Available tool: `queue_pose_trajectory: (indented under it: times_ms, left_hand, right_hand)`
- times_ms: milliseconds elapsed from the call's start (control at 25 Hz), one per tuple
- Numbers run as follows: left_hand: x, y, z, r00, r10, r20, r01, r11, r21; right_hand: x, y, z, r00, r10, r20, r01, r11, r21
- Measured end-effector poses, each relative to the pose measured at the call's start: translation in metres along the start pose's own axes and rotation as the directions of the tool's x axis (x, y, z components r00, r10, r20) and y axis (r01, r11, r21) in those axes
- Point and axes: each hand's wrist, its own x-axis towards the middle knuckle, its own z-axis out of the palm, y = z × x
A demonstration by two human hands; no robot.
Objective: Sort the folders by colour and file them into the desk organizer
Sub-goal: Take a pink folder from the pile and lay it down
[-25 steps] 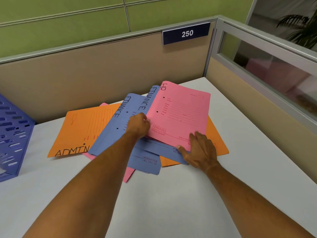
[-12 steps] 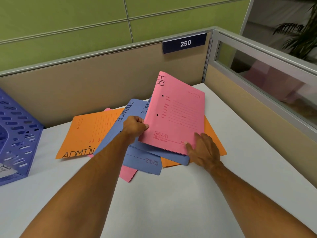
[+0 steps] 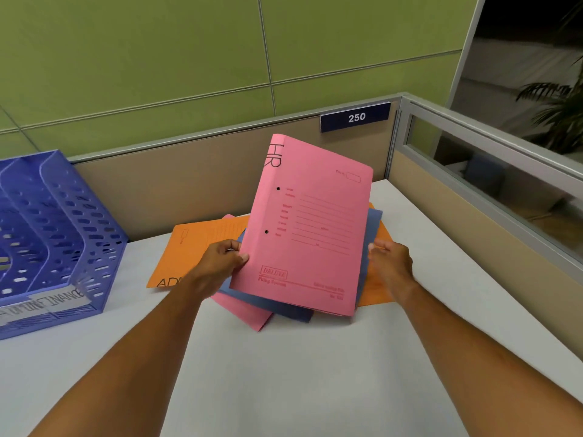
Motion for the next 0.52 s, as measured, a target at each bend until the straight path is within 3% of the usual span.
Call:
queue_pose_trajectory:
  times_ms: [200,520]
  left_hand:
    - [-0.032,-0.013,-0.036,0.998,-0.058,0.012,0.059,0.995,-0.085]
    - [-0.076,-0.040,-0.078,0.991,-0.135,0.008,0.134,0.973,-0.188]
  right_hand:
    - [-0.028,-0.012,0.014,0.977,0.057,0.207,-0.127,0.930,0.346]
    - [-0.065,-0.012,0.042,0.892,0.084,0.445,-0.275,0.882,0.383]
